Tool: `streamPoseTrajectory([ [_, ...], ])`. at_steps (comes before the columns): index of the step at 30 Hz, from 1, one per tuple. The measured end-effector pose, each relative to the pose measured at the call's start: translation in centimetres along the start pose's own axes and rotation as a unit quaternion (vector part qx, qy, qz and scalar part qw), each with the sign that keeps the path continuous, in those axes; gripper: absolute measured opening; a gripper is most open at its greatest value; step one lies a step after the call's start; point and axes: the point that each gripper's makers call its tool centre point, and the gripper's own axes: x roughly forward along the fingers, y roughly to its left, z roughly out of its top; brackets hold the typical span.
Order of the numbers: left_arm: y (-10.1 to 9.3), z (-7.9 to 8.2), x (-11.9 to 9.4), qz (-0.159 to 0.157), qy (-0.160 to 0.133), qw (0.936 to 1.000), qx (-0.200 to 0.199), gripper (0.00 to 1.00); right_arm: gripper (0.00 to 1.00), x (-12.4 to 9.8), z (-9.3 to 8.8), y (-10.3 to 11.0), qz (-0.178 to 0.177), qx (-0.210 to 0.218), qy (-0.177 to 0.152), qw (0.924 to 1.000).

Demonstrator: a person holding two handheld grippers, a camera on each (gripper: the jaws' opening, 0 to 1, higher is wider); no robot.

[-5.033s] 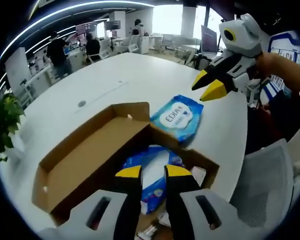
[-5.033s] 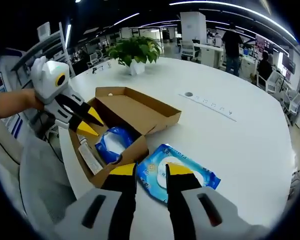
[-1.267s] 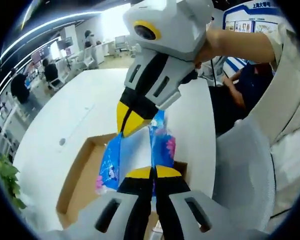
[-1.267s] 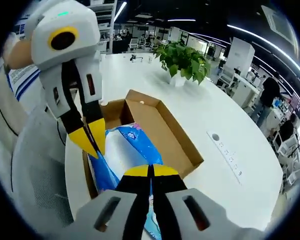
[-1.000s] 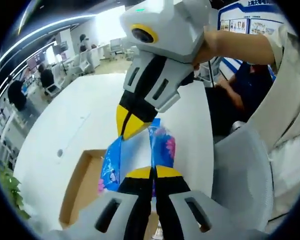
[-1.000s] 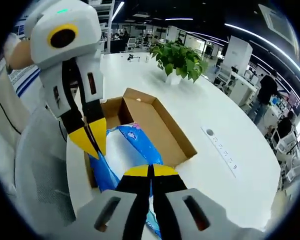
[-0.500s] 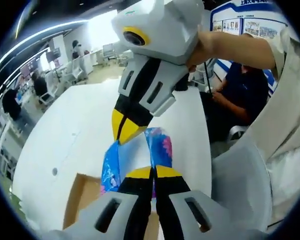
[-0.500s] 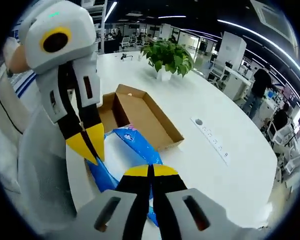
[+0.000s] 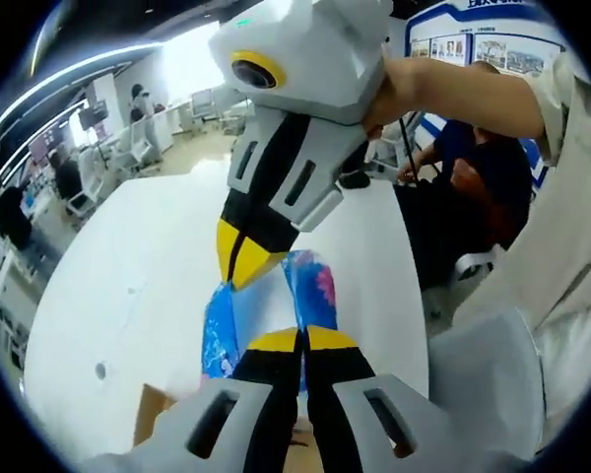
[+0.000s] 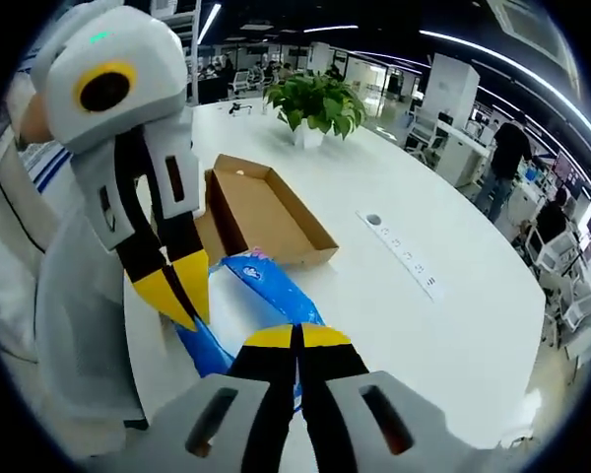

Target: Operate the shoe box by opening the lid, removing the specified soft item, and placing it in the target area until the item is outside and the box remains undamaged.

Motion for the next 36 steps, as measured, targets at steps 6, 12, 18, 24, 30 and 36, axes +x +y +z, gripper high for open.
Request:
streamPoseTrajectory([
  [6, 0.6, 0.8, 2.2, -0.01, 0.005, 0.9999, 0.004, 0.0, 0.0, -0.2, -2.0, -1.7, 0.005, 0.009, 0.008, 0.9999],
  [12, 1.3, 1.7, 4.2, -0.022, 0.004, 0.9997, 0.01, 0.0, 0.0, -0.7, -3.7, -3.4, 0.004, 0.024, 0.012, 0.9996],
  [18, 1.3, 2.4, 6.4, -0.035, 0.005, 0.9992, 0.018, 0.0, 0.0, -1.1, -5.6, -4.4, 0.0, 0.037, 0.019, 0.9991],
  [24, 1.3, 2.9, 8.3, -0.048, 0.006, 0.9986, 0.022, 0.0, 0.0, -1.4, -7.0, -5.2, -0.004, 0.046, 0.025, 0.9986],
  [30, 1.5, 3.6, 10.3, -0.061, 0.008, 0.9977, 0.03, 0.0, 0.0, -1.7, -8.5, -6.4, -0.009, 0.052, 0.035, 0.998],
  [36, 1.6, 4.1, 12.1, -0.073, 0.01, 0.9966, 0.037, 0.0, 0.0, -1.9, -10.0, -7.6, -0.014, 0.06, 0.043, 0.9972],
])
